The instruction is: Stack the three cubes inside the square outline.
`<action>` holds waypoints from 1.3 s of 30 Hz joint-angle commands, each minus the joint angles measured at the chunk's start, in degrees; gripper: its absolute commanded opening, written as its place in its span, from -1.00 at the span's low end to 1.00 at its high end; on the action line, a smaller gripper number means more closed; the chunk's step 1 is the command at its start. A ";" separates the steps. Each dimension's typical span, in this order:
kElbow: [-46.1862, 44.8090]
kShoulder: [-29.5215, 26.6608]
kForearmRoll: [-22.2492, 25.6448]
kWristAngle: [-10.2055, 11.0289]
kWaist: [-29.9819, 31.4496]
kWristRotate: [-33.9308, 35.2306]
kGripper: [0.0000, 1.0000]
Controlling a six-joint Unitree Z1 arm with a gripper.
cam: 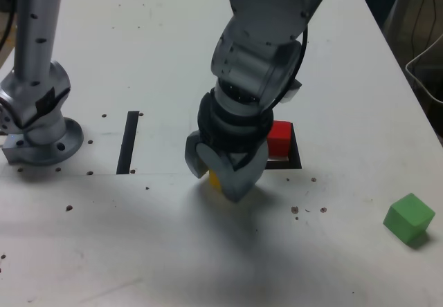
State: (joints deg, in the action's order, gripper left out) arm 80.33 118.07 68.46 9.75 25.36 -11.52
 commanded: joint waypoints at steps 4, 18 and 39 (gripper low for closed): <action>2.45 -1.48 3.53 -0.47 -0.08 0.13 -0.70; 18.42 -3.41 17.73 -3.51 -4.62 4.73 -0.70; 25.41 2.47 19.48 -4.99 -15.25 12.20 -0.73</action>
State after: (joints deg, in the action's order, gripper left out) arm 105.50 119.92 87.87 4.70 10.49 0.95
